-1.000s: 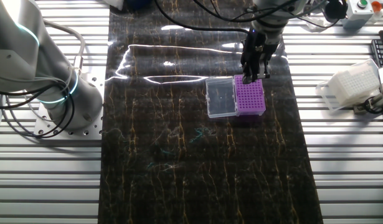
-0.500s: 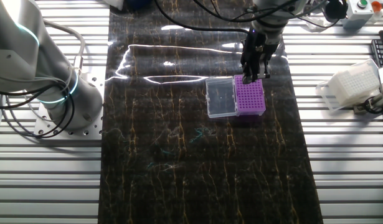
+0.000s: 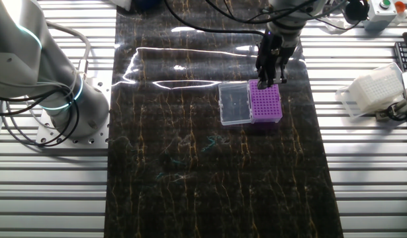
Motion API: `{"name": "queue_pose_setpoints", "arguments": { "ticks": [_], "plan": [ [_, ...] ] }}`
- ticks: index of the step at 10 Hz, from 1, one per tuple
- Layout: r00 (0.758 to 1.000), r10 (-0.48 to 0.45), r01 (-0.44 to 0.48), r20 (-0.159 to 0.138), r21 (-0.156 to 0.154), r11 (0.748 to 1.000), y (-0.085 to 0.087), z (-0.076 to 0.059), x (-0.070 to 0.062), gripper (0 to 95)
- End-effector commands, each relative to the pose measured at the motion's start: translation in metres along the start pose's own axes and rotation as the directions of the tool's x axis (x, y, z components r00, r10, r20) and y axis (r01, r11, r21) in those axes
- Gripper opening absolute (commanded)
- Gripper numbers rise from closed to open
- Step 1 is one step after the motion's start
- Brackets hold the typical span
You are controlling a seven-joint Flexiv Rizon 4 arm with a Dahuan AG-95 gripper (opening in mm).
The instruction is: Insert a small pipette tip into the holder for small pipette tips
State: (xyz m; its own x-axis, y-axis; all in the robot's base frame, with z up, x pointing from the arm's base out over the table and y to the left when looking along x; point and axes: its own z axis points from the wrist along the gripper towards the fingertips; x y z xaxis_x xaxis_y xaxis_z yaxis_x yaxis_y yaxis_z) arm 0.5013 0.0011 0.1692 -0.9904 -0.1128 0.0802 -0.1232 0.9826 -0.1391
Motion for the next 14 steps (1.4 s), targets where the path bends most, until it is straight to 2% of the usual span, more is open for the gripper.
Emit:
{"name": "queue_pose_setpoints", "arguments": {
  "ticks": [1,14],
  "plan": [
    [1.000,0.006,-0.006,0.000,-0.001,1.000,0.0001,-0.0004,-0.0002,0.0],
    [1.000,0.000,0.000,0.003,0.000,1.000,0.0001,-0.0004,-0.0002,0.0]
  ]
}}
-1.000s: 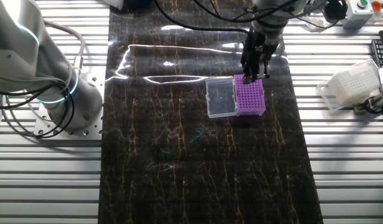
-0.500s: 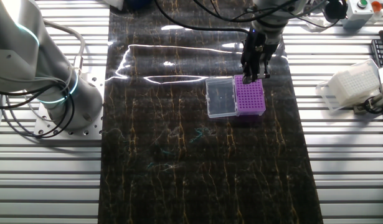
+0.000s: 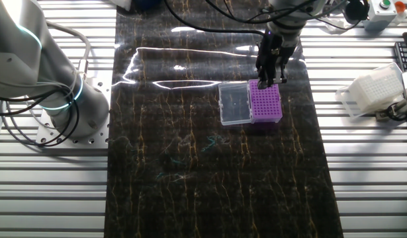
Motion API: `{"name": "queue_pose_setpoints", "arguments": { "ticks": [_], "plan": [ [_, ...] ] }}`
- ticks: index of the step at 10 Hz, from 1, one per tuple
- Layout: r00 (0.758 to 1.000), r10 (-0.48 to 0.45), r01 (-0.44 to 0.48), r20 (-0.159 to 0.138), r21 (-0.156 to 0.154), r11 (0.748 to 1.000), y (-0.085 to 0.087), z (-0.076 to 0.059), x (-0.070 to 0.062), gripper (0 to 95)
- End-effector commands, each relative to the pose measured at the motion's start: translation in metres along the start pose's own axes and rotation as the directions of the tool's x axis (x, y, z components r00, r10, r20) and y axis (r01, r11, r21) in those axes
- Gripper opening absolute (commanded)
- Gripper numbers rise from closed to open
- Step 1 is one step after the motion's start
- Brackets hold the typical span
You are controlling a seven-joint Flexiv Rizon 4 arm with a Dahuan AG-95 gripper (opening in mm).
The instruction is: Insert a small pipette tip into the holder for small pipette tips
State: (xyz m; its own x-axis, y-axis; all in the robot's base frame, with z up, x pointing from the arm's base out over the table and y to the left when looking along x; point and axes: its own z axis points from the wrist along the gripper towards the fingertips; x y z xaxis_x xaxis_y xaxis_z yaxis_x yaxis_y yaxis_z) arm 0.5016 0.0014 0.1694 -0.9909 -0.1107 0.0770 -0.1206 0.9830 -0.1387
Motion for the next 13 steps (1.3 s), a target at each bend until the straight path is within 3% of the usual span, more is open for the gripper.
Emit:
{"name": "queue_pose_setpoints", "arguments": {
  "ticks": [1,13],
  "plan": [
    [1.000,-0.007,0.007,0.000,0.001,1.000,-0.0002,-0.0001,0.0002,0.0],
    [1.000,-0.020,0.020,-0.002,0.001,1.000,-0.0002,-0.0001,0.0001,0.0]
  ]
}}
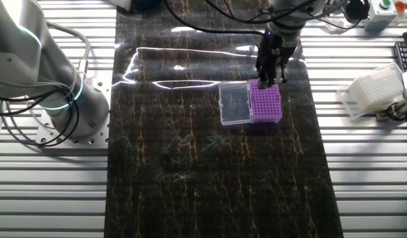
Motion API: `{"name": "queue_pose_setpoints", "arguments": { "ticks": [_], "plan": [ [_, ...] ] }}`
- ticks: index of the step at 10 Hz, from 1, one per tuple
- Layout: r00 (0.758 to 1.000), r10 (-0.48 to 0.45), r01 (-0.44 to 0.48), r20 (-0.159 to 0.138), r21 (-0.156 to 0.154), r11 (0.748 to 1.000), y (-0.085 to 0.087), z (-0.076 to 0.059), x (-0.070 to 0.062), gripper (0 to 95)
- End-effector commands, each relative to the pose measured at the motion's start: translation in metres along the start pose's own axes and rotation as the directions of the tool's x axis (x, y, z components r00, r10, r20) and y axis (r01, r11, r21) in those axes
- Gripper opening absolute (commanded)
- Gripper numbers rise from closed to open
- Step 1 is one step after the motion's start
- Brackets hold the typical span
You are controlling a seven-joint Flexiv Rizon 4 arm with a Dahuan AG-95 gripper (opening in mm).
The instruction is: Insert a small pipette tip into the holder for small pipette tips
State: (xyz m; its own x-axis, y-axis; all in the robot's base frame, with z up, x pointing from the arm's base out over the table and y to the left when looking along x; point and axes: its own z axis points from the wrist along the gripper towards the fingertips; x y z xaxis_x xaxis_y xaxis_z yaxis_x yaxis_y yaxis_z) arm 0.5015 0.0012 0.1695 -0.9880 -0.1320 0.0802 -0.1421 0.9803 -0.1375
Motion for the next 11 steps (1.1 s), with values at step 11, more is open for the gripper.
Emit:
{"name": "queue_pose_setpoints", "arguments": {
  "ticks": [11],
  "plan": [
    [1.000,0.024,-0.024,0.000,0.002,1.000,0.0000,0.0000,0.0000,0.0]
  ]
}}
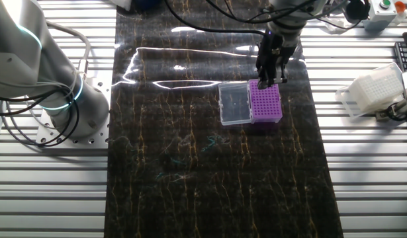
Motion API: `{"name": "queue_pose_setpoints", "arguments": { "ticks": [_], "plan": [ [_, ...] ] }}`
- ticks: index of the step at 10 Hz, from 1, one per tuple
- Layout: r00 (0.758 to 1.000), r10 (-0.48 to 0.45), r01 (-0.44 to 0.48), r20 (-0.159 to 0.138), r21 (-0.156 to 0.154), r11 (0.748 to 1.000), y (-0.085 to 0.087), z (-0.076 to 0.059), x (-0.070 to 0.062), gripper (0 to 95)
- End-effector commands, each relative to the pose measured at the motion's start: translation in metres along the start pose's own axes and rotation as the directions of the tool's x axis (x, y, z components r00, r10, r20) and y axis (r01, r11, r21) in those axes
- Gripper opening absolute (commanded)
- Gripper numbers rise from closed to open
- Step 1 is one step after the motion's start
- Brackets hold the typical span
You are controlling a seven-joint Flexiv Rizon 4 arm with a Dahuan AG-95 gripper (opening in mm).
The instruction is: Insert a small pipette tip into the holder for small pipette tips
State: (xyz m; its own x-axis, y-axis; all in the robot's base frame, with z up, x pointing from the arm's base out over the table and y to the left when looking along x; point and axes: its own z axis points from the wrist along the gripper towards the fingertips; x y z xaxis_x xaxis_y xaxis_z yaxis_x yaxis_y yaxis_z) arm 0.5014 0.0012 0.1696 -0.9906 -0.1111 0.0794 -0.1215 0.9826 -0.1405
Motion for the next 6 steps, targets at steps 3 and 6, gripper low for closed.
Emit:
{"name": "queue_pose_setpoints", "arguments": {
  "ticks": [3,6],
  "plan": [
    [1.000,-0.006,0.006,0.004,0.000,1.000,0.0000,0.0000,-0.0001,0.0],
    [1.000,-0.008,0.008,0.004,0.000,1.000,0.0000,0.0000,-0.0001,0.0]
  ]
}}
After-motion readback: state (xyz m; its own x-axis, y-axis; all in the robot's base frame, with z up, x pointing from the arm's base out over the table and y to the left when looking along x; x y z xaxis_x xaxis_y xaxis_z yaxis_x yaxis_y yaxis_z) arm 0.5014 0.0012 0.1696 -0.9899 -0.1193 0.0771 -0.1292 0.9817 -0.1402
